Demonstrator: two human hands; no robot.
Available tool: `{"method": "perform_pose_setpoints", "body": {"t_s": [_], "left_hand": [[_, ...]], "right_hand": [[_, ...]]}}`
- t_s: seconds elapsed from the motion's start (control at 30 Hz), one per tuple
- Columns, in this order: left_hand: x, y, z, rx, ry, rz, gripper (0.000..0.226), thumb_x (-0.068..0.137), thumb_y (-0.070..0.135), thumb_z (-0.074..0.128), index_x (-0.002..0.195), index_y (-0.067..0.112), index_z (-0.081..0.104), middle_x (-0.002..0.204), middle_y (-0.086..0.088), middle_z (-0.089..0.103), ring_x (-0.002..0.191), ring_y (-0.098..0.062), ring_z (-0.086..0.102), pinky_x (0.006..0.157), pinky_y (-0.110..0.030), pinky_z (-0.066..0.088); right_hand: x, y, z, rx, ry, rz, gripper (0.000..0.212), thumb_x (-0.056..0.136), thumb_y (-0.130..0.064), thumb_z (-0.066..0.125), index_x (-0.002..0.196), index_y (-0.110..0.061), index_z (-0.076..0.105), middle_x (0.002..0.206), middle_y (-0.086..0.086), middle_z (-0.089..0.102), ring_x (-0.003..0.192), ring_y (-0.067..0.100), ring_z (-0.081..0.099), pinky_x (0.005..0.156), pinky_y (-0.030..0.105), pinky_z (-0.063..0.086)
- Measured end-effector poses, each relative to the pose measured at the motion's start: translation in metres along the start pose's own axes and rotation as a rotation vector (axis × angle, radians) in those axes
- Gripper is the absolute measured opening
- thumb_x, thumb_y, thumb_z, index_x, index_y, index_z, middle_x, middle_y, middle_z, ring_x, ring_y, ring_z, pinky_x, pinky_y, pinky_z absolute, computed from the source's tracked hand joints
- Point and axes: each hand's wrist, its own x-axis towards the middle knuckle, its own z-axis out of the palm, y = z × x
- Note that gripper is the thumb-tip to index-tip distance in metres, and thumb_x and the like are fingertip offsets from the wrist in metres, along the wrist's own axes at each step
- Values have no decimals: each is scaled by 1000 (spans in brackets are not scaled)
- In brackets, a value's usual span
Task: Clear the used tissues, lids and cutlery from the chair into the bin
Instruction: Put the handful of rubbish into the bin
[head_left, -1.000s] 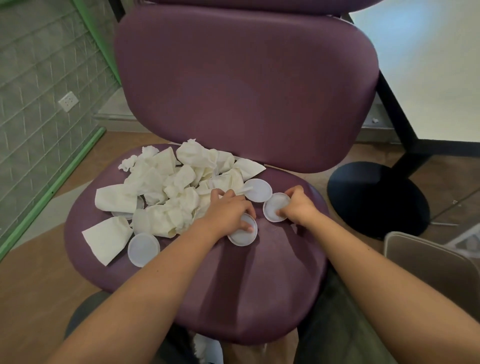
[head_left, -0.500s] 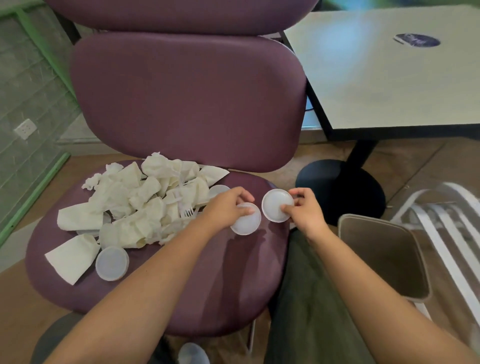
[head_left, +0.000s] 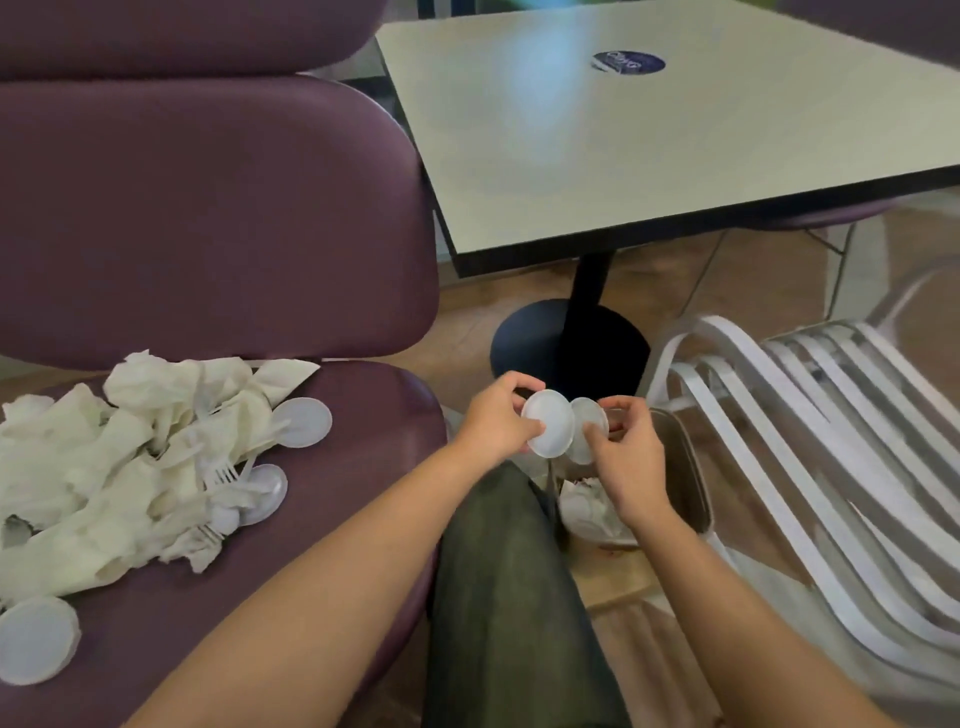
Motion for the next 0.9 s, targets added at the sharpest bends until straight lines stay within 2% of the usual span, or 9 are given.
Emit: {"method": "perform_pose_setpoints", "body": {"t_s": [0.13,0.27,0.37,0.47,0.57,0.63,0.8,0.83,0.9], "left_hand": [[18,-2,52,181,-12,11,44,81,4,71,114,30,56,99,4,60,94,-16,60,77,-40,60],[28,-14,101,277,-29,-48,43,85,10,69,118,34,54,120,3,57,101,-18,60,83,-40,58],[28,-20,124,247,-38,-142,50,92,25,63,139,27,45,138,0,52,121,-21,54,100,-37,48],[27,-22,127,243,-58,-172,57,95,35,57,147,25,36,147,0,46,131,-22,47,104,-38,42],[26,-17,114,211,-49,-130,48,96,35,56,142,24,45,142,1,51,128,-19,50,105,-36,43],[24,-12,97,182,-4,-87,39,96,36,55,133,23,54,131,3,59,120,-16,55,99,-31,45],[13,-8,38,86,135,2,22,96,31,54,115,25,65,110,7,65,104,-11,60,85,-23,44],[10,-8,26,82,160,5,22,96,30,54,114,25,65,108,7,65,103,-11,60,85,-24,45],[3,-12,-1,86,211,-4,21,97,32,53,113,26,65,105,8,65,100,-11,60,84,-26,46]], "right_hand": [[9,27,-26,-141,88,69,23,91,-13,62,107,-24,50,98,-7,59,87,12,57,75,26,45],[19,54,-38,-260,75,169,20,92,-17,61,112,-18,56,103,2,65,96,25,63,84,38,52],[23,71,-41,-283,-29,263,29,95,-23,60,122,-13,57,113,6,66,106,25,62,89,34,46],[23,77,-40,-273,-113,290,29,96,-24,58,122,-11,60,114,8,67,104,23,61,87,31,45],[25,70,-34,-228,-135,269,20,96,-21,58,114,-14,63,107,4,67,93,14,57,84,26,42],[26,59,-27,-181,-145,242,18,97,-20,57,112,-15,64,100,-1,64,91,12,56,79,22,41],[24,18,5,-133,-191,124,12,97,-21,56,106,-21,64,96,-6,63,83,5,58,57,10,37],[22,10,13,-131,-205,102,13,97,-21,56,107,-21,64,97,-5,64,80,2,57,56,10,37],[18,-5,33,-118,-228,63,15,96,-21,57,108,-20,66,101,-4,65,83,3,56,65,15,40]]}}
